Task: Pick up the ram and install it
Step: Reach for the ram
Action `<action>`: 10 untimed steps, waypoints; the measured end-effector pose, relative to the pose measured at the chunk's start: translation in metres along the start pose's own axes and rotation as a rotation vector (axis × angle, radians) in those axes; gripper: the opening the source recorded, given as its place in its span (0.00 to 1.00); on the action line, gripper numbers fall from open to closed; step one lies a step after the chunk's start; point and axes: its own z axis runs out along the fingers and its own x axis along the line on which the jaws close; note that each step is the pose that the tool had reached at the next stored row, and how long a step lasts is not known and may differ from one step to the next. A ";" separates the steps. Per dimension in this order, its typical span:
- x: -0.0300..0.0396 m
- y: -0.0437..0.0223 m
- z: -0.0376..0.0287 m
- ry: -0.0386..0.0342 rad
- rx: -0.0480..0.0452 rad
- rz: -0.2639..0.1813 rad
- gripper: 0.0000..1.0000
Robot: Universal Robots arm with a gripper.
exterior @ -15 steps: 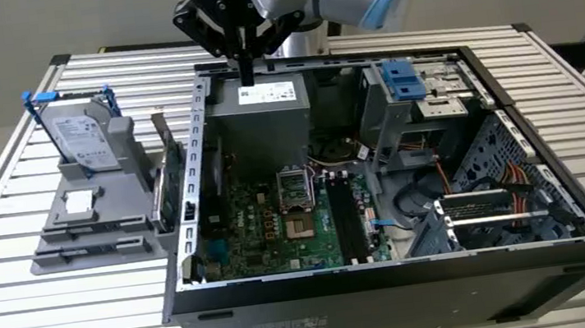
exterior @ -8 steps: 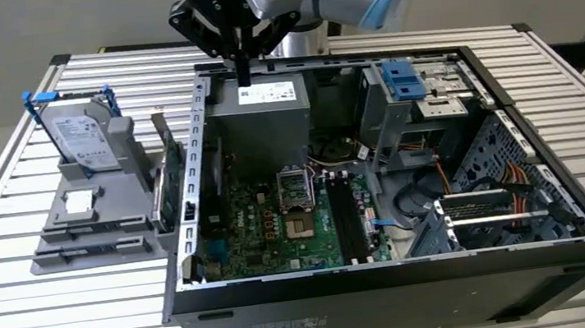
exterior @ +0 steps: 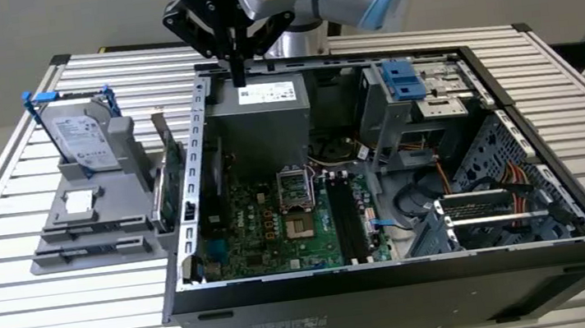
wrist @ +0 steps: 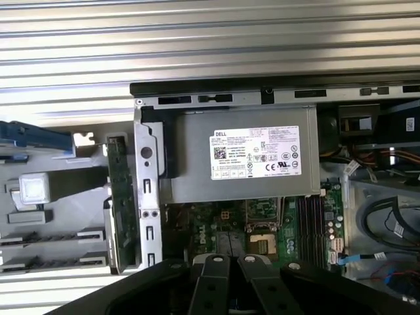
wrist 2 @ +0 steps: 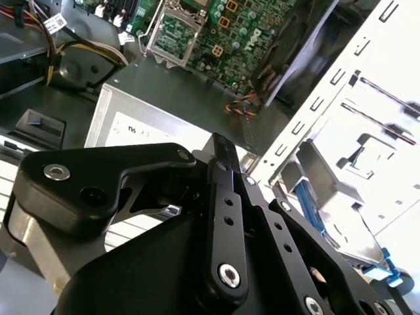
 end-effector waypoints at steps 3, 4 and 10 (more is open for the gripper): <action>0.0015 -0.0001 -0.0001 0.0001 0.0001 0.000 0.00; 0.0021 -0.0002 -0.0001 0.0001 0.0001 0.000 0.00; 0.0050 -0.0006 -0.0002 0.0001 0.0001 0.000 0.00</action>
